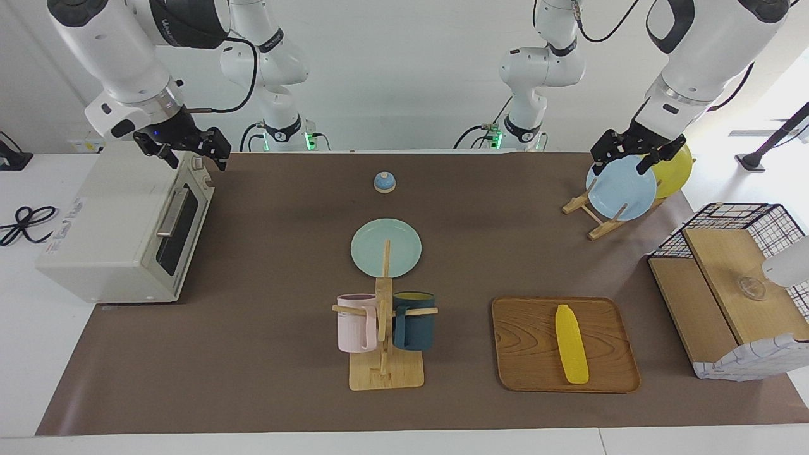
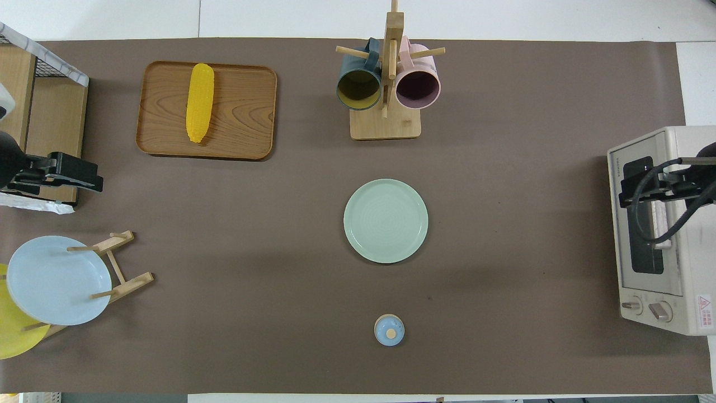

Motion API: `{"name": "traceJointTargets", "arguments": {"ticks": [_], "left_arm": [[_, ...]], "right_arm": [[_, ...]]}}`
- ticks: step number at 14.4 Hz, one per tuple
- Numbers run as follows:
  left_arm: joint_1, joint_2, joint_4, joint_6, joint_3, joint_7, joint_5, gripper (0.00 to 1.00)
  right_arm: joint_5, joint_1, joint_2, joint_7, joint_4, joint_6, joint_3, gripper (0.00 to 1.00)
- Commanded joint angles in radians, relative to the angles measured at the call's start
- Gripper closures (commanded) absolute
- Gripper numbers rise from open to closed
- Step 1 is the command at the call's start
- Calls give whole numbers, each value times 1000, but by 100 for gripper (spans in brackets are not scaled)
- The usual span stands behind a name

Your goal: Put corn in oven

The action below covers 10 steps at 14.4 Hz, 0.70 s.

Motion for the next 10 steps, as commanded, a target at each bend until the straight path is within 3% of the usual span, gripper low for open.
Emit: {"name": "traceJointTargets", "arguments": {"ticks": [1, 8, 9, 10], "left_arm": [[1, 9, 21, -7, -2, -8, 9, 0], [1, 9, 16, 14, -2, -12, 7, 0], [1, 9, 12, 28, -2, -11, 7, 0], [0, 10, 7, 46, -2, -12, 7, 0]], "right_arm": [[-2, -11, 9, -24, 11, 12, 4, 0], [-5, -16, -5, -55, -25, 18, 3, 0], [-2, -40, -8, -99, -41, 50, 4, 32], [-2, -48, -21, -148, -68, 71, 3, 76]]}}
